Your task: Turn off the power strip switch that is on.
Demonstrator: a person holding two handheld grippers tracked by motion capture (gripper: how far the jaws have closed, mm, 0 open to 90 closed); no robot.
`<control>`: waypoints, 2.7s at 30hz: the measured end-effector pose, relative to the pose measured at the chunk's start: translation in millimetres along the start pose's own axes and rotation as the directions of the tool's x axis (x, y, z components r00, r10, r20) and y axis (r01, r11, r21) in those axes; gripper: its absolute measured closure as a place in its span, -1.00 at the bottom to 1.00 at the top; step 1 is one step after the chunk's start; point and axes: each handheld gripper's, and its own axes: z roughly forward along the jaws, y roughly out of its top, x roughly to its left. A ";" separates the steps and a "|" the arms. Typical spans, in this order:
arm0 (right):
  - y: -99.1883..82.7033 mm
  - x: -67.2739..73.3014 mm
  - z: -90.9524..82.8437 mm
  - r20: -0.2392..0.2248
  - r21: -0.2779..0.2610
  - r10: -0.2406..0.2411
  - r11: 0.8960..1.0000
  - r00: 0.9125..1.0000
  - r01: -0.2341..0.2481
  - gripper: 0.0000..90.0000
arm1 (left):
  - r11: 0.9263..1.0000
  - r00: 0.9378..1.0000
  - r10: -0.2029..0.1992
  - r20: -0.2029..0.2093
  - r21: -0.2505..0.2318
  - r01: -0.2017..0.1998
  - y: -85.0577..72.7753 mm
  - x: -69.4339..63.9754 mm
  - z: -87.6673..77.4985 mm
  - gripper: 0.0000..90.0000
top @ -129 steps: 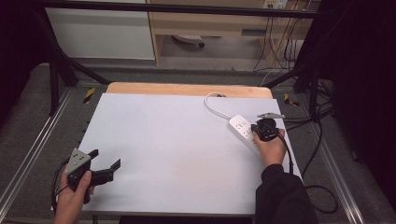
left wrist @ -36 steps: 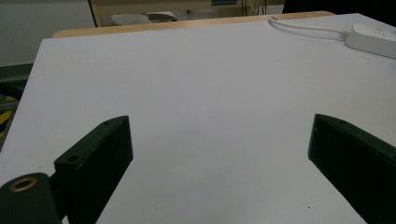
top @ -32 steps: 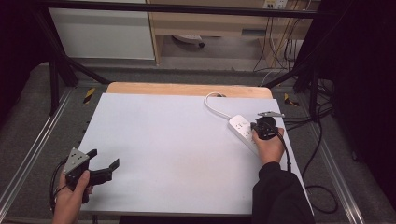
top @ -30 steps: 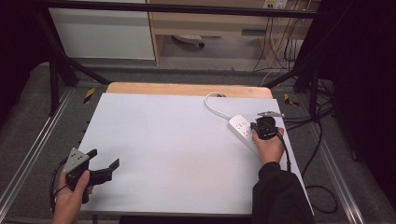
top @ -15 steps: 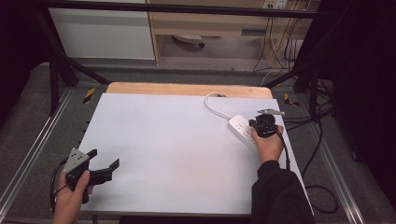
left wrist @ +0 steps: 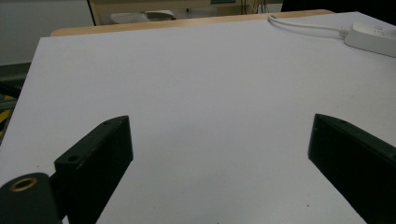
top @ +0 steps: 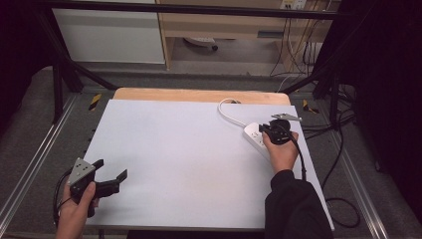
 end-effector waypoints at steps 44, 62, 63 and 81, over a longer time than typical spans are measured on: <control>18.6 16.8 -8.0 -0.009 -0.141 0.000 0.990 1.000 -0.002 -0.85 | 1.000 1.000 0.005 0.011 0.002 -0.005 0.1 -1.0 -0.2 -0.86; 33.2 32.4 -34.3 -0.021 -0.192 -0.092 0.978 0.996 0.087 -0.90 | 1.000 1.000 0.002 0.006 0.003 -0.002 -0.1 -1.3 0.1 -0.86; 33.4 32.7 -36.1 -0.034 -0.189 -0.097 0.978 0.995 0.089 -0.91 | 1.000 1.000 0.003 0.006 0.003 -0.003 -0.2 -1.3 0.2 -0.86; 28.1 30.6 -72.0 -0.052 -0.234 -0.160 0.962 0.986 0.144 -0.91 | 1.000 1.000 0.001 0.008 0.008 -0.001 -0.3 -1.9 0.8 -0.86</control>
